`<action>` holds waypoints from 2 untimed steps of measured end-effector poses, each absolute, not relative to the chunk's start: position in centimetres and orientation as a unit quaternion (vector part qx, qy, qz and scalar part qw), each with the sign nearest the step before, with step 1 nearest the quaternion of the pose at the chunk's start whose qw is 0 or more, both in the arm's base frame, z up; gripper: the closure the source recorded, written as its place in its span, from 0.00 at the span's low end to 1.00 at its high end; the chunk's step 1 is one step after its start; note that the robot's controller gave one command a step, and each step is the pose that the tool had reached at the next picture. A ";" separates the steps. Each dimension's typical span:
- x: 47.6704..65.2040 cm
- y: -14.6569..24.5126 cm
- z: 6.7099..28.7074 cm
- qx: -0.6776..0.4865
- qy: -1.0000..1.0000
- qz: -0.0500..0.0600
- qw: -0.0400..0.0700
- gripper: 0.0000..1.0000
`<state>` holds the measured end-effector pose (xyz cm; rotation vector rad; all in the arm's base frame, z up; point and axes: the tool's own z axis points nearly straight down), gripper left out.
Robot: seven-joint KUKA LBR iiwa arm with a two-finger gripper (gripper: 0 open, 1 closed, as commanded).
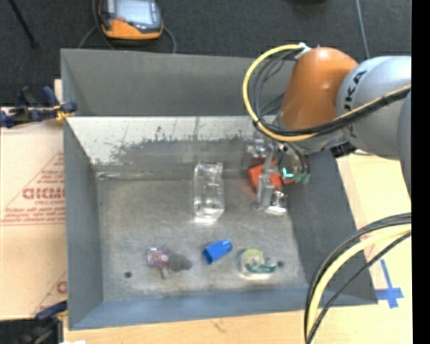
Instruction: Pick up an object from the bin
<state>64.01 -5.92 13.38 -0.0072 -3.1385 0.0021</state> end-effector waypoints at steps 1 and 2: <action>65.0 -12.0 8.5 -0.002 -1.000 -0.001 -0.006 0.00; 65.3 -15.6 10.4 0.006 -1.000 0.002 -0.005 0.00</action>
Offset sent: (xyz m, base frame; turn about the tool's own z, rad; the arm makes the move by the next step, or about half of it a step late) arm 0.0068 -0.0726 -0.0638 0.0037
